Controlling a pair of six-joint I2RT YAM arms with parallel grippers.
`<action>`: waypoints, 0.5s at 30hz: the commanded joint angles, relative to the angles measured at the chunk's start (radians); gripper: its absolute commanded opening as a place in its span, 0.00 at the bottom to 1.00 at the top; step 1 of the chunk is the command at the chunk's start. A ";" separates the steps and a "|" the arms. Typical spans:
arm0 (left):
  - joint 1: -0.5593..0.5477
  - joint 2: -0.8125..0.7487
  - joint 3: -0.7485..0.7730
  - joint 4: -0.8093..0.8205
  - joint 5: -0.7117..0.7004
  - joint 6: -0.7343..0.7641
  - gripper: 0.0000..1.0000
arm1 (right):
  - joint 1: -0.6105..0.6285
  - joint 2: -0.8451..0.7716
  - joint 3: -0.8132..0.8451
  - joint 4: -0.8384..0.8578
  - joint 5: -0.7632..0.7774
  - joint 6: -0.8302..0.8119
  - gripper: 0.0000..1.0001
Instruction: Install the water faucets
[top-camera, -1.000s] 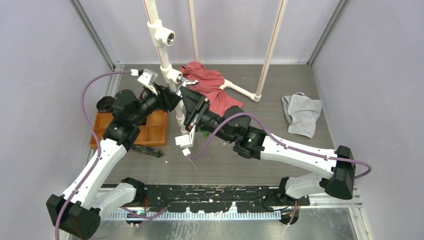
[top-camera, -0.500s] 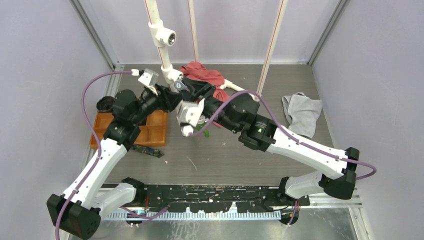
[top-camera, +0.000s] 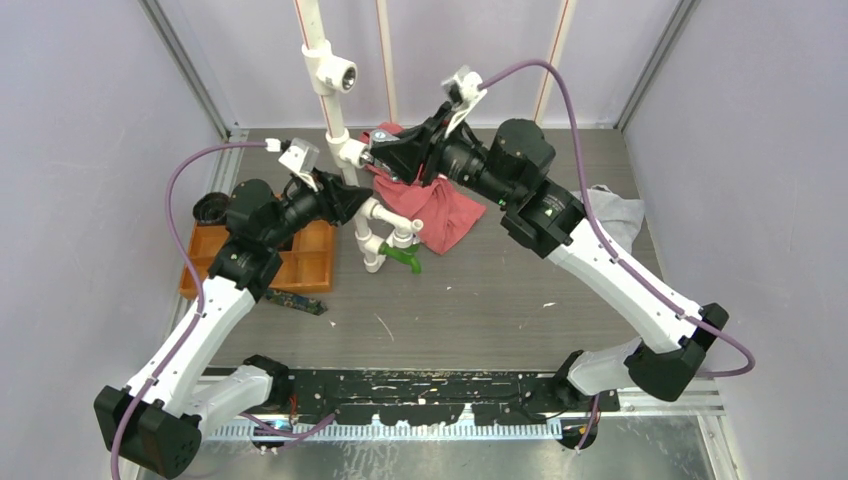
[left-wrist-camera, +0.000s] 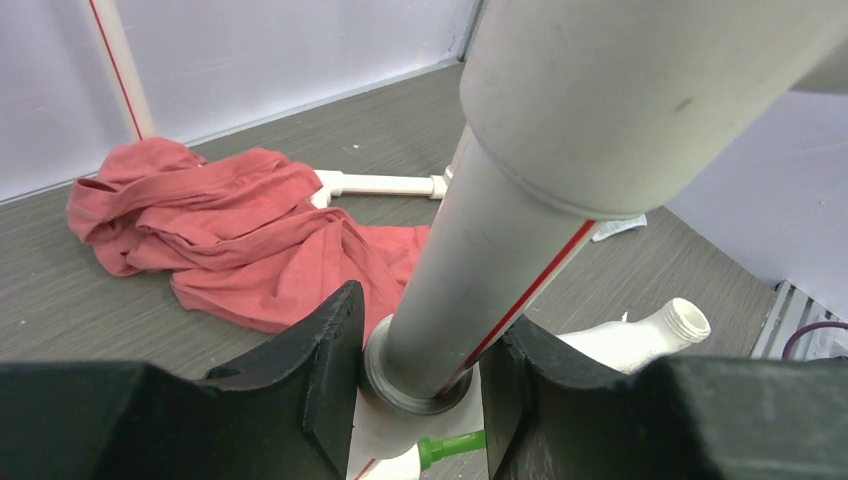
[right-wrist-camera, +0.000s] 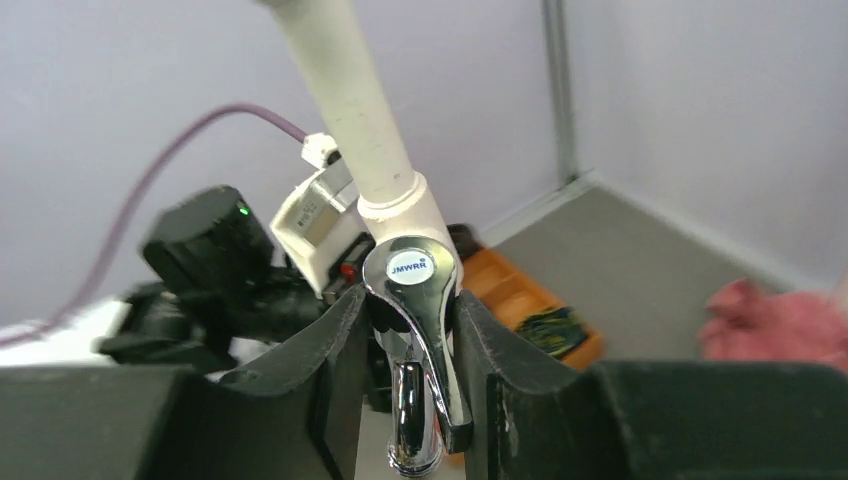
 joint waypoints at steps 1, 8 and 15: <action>-0.004 -0.010 0.003 0.047 0.038 -0.046 0.17 | -0.125 -0.029 0.025 0.166 -0.128 0.527 0.19; -0.004 -0.011 -0.005 0.053 0.046 -0.053 0.17 | -0.200 0.003 -0.093 0.299 -0.245 0.854 0.19; -0.004 -0.024 -0.004 0.045 0.047 -0.049 0.17 | -0.219 -0.070 -0.150 0.217 -0.070 0.720 0.68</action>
